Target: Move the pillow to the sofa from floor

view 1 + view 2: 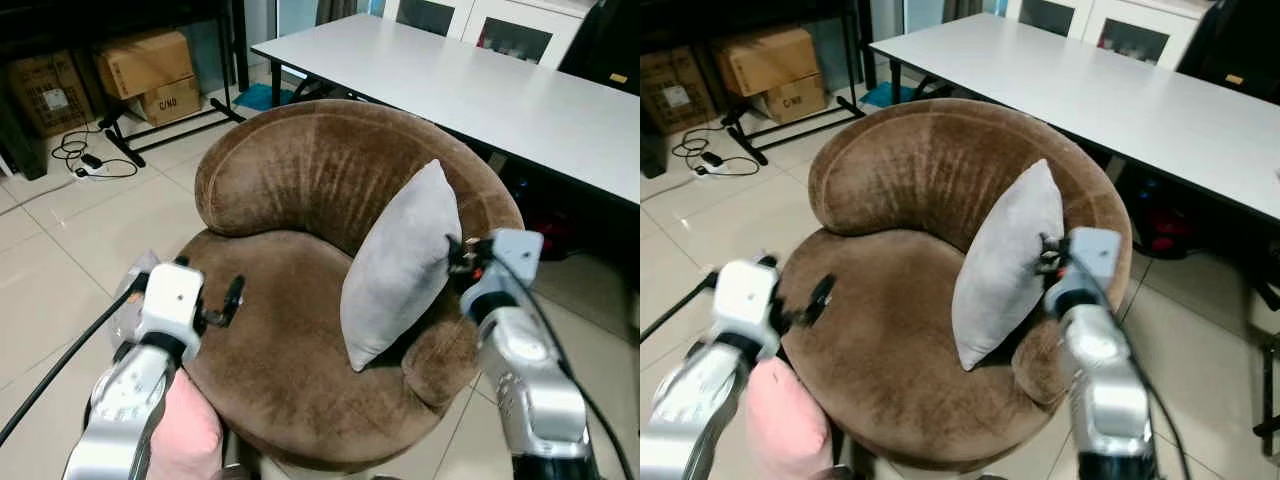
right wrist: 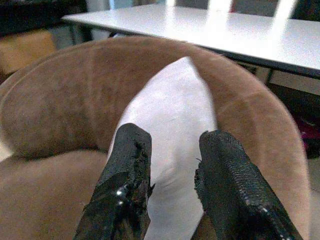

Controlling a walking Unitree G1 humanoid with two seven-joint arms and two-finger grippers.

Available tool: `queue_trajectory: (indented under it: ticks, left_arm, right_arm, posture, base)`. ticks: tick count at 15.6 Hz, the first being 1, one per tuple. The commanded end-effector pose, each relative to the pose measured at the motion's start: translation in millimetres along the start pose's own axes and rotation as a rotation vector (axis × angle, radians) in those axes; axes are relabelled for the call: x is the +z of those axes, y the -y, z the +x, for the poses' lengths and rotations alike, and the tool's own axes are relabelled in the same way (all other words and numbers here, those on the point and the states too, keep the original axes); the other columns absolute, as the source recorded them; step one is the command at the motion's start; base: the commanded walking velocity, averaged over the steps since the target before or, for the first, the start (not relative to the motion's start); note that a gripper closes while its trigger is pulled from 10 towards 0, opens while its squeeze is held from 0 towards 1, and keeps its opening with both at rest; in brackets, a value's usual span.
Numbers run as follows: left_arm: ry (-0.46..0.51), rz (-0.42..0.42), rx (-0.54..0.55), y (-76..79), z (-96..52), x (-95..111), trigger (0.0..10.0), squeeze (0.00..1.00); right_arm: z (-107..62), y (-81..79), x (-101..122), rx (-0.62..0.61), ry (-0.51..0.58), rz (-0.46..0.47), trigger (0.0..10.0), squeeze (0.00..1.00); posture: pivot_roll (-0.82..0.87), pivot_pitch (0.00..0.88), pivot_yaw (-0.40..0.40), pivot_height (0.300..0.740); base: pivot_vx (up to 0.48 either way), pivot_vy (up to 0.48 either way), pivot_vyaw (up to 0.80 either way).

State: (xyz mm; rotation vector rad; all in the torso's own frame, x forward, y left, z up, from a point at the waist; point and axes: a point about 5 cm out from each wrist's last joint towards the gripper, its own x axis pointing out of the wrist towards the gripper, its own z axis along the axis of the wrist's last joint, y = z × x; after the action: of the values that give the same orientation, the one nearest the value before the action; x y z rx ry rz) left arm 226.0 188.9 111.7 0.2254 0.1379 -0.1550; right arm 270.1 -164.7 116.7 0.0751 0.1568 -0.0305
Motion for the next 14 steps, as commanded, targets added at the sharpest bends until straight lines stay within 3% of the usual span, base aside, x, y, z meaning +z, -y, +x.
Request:
queue_trajectory:
  ticks: [1, 4, 8, 14]
  left_arm:
    - [0.026, 0.009, 0.027, -1.1, -0.9, 5.7, 10.0, 0.00]
    - [0.028, 0.013, 0.054, -1.9, -4.5, 6.7, 10.0, 0.00]
    - [0.033, 0.018, 0.056, -2.0, -4.5, 7.7, 10.0, 0.00]
    - [0.033, 0.029, 0.057, -3.4, -1.3, 8.9, 10.0, 0.00]
  right_arm:
    - [-1.6, -4.1, 2.8, 0.015, -0.003, -0.018, 10.0, 0.00]
    - [-0.7, -6.8, 7.8, 0.022, 0.019, -0.087, 10.0, 0.00]
    - [1.6, -3.8, 6.8, 0.015, 0.010, -0.112, 10.0, 0.00]
    - [5.8, -7.1, 7.2, 0.029, 0.007, -0.131, 10.0, 0.00]
  posture:
    - [0.03, 0.000, -0.069, 0.740]
    - [0.03, 0.000, -0.075, 0.740]
    - [0.03, 0.000, -0.080, 0.740]
    - [0.04, 0.000, -0.082, 0.740]
  base:
    - [0.000, 0.000, 0.00]
    - [0.000, 0.000, 0.00]
    - [0.000, 0.000, 0.00]
    - [-0.306, 0.000, 0.00]
